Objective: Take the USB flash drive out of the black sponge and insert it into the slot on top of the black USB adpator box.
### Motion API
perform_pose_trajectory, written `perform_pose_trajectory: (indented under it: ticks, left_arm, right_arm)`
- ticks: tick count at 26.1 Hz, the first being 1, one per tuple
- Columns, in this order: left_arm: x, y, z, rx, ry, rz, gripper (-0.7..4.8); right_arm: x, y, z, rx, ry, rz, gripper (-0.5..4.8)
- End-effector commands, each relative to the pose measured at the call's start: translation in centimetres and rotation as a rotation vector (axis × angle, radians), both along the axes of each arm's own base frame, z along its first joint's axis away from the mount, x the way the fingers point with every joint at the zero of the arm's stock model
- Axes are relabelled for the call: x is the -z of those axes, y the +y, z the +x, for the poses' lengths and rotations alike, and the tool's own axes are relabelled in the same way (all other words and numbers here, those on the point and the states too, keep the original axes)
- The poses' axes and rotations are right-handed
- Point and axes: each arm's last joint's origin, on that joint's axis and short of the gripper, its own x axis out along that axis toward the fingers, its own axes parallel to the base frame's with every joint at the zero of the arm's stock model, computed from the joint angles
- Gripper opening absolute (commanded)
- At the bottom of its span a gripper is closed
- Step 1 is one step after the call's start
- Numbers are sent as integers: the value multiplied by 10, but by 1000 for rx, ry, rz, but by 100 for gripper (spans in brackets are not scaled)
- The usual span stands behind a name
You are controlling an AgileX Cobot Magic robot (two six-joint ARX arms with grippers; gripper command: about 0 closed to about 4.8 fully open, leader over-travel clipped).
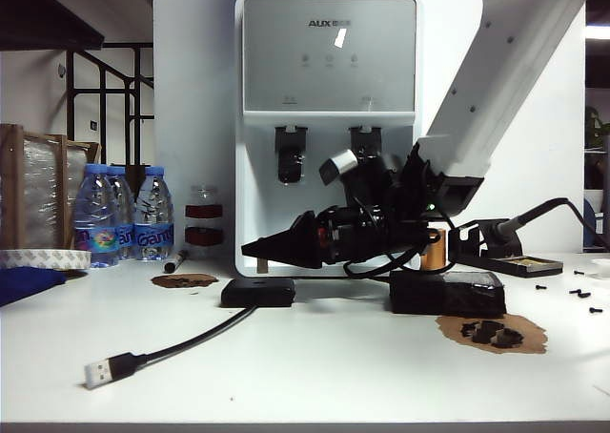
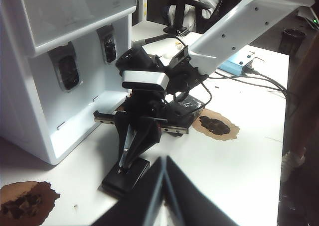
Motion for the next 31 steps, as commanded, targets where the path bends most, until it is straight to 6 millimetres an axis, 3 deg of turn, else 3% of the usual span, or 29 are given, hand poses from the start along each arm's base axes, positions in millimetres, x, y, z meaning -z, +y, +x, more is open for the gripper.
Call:
perform_pose_trajectory:
  ticks: [1,16,27,31]
  left_arm:
    - [-1,0,0,9,-9,-4,-4]
    - [1,0,2,9,0,-4,-4]
    - [1,0,2,9,-1,-4,-4]
    - [1,0,2,9,0,-4,-4]
  right_arm:
    - [-1,-1,-2,-13,53,-4,-4]
    - [1,3,5,55,-83,-7,-5]
    - [3,6,-1,-8,-6,5,-5]
    - [7,8,-1,52,-39,-46,-4]
